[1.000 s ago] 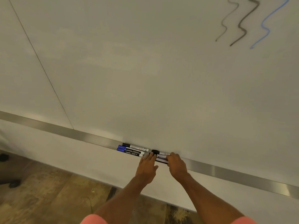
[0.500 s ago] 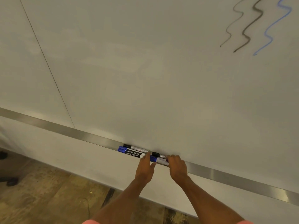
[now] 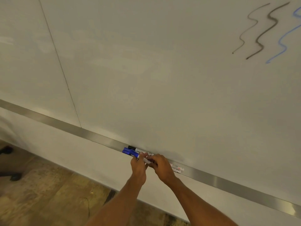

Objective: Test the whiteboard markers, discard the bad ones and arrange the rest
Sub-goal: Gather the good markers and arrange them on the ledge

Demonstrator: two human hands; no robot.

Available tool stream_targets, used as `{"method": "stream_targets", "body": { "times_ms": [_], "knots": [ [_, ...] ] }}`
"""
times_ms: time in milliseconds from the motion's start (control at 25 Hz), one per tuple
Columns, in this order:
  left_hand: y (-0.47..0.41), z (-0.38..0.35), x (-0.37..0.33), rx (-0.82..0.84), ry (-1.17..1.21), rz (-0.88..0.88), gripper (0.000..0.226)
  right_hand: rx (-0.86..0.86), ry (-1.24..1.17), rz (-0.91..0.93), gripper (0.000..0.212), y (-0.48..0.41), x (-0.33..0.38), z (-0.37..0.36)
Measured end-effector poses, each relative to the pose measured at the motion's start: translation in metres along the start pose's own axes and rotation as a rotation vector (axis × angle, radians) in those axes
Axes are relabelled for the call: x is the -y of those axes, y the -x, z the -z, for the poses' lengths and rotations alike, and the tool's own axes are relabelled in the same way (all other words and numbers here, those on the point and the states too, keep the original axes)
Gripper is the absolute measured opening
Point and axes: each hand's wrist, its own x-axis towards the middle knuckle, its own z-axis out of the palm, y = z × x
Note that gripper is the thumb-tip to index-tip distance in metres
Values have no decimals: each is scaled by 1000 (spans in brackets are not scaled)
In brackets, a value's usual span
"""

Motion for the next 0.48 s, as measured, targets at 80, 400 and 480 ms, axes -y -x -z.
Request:
{"method": "stream_targets", "body": {
  "times_ms": [80, 400, 480],
  "knots": [
    [-5, 13, -7, -56, 86, -23, 17, 5, 14, -8, 25, -5, 2, -6],
    [-29, 56, -35, -98, 118, 40, 21, 147, 273, -102, 24, -42, 10, -31],
    [-35, 60, -38, -110, 104, 55, 23, 198, 332, -110, 26, -50, 14, -38]
  ]
}}
